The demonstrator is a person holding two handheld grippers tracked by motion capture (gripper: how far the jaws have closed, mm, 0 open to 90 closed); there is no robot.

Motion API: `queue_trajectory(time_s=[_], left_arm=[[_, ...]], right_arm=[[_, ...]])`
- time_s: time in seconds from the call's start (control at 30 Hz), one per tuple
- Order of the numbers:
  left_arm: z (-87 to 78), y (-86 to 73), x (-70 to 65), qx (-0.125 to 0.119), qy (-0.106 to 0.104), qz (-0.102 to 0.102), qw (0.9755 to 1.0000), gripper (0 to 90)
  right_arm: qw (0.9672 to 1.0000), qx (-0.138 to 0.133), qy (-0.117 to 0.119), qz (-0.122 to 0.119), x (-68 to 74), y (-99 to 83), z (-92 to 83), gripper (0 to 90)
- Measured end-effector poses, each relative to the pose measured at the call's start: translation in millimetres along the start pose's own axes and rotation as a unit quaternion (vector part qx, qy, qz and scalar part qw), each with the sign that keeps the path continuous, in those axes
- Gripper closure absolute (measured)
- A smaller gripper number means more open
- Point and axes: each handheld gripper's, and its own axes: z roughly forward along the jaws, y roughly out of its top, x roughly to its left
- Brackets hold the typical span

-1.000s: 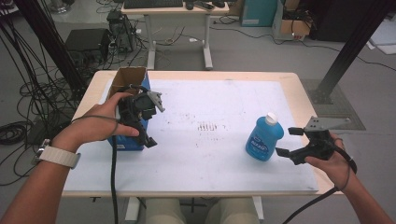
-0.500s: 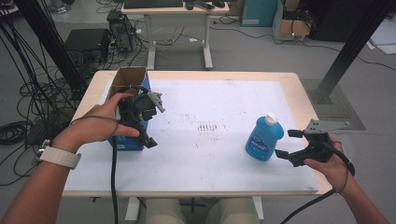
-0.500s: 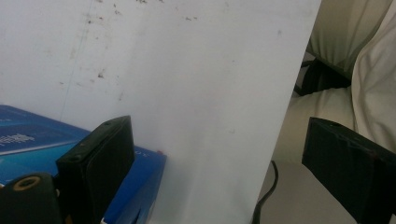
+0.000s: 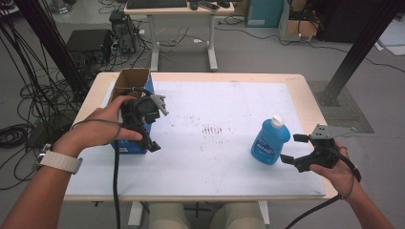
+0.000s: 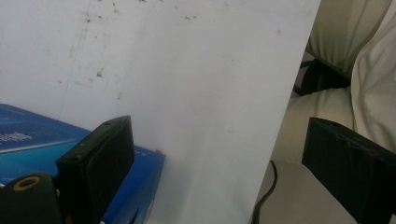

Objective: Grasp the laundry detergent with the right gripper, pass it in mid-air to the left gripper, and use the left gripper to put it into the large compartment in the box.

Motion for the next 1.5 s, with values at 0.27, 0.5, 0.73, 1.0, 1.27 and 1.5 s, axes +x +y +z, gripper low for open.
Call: queue_trajectory(time_s=[0.27,0.5,0.73,1.0,1.27,1.5], left_arm=[[0.9,0.3,-0.4,0.0,0.0,-0.001,1.0,9.7],[1.7,0.8,-0.3,0.001,-0.002,0.0,1.0,9.7],[2.1,0.6,-0.3,0.001,-0.002,-0.001,1.0,9.7],[1.9,0.4,-0.7,0.001,-0.002,-0.001,1.0,9.7],[2.2,0.0,-0.2,0.0,-0.003,-0.001,1.0,9.6],[2.2,0.0,-0.1,0.0,-0.002,-0.001,1.0,9.7]], right_arm=[[1.0,-0.005,0.002,0.001,0.2,-3.0,2.3,4.4],[0.9999,-0.01,0.001,0.002,-0.1,-4.9,3.9,4.5],[0.9999,-0.015,0.001,0.009,0.8,-5.2,5.1,4.5],[0.9999,-0.014,-0.001,0.002,0.2,-4.3,3.9,4.5],[0.9999,-0.015,-0.001,0.003,0.3,-4.5,4.3,4.6],[0.9998,-0.016,-0.001,0.012,1.7,-3.9,4.7,4.6]])
